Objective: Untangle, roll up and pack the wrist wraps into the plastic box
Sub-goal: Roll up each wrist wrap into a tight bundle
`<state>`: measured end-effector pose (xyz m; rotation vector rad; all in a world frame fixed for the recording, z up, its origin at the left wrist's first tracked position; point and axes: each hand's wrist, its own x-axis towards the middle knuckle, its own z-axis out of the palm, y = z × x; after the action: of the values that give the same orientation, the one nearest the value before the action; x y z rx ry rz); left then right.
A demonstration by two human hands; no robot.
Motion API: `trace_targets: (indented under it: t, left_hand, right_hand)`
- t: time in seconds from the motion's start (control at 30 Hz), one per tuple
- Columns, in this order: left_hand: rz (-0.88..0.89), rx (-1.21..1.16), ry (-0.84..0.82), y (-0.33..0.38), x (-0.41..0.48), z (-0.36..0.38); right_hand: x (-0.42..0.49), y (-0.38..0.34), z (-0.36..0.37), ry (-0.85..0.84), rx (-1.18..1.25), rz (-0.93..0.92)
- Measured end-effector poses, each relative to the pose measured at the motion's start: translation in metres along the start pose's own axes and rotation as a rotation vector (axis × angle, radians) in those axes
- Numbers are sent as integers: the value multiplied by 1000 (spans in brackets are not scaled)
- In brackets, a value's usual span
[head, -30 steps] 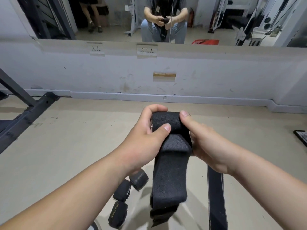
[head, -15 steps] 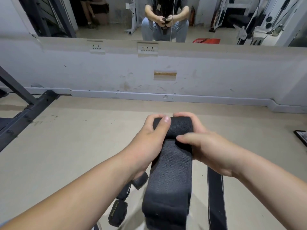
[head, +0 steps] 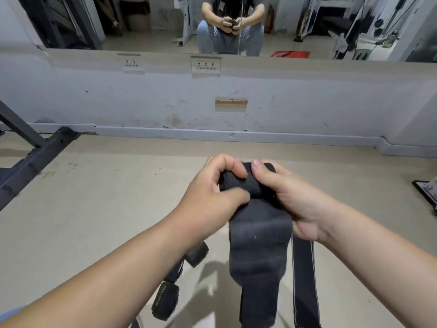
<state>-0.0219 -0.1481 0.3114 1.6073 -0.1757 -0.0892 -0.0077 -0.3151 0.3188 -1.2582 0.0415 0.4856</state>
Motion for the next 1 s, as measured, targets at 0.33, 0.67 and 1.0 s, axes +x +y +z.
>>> trace_targets:
  t: [0.33,0.67,1.0]
  left_hand:
    - [-375,-161,-83,2,5,0]
    - [-136,-240,19,-4,9,-8]
    - [-182,-135,-13,-8,11,-14]
  right_hand:
    - [1,-7,-5,22,-71,-61]
    - [-2,-6,-5,-65,-118,153]
    - [-1,-2,-15,2,-148,71]
